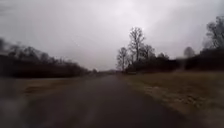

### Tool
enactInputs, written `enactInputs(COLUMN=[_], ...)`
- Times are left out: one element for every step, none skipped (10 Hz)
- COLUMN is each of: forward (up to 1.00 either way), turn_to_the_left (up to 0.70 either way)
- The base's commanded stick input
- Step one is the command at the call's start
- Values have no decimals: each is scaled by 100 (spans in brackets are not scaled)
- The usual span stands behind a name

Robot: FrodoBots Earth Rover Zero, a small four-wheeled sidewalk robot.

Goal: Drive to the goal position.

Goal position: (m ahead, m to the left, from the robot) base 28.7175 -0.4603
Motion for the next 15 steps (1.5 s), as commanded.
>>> enactInputs(forward=[70,70,70,70,70,70,70,70,70,70,70,70,70,70,70], turn_to_the_left=[0,0,0,0,0,0,0,0,0,0,0,0,0,0,12])
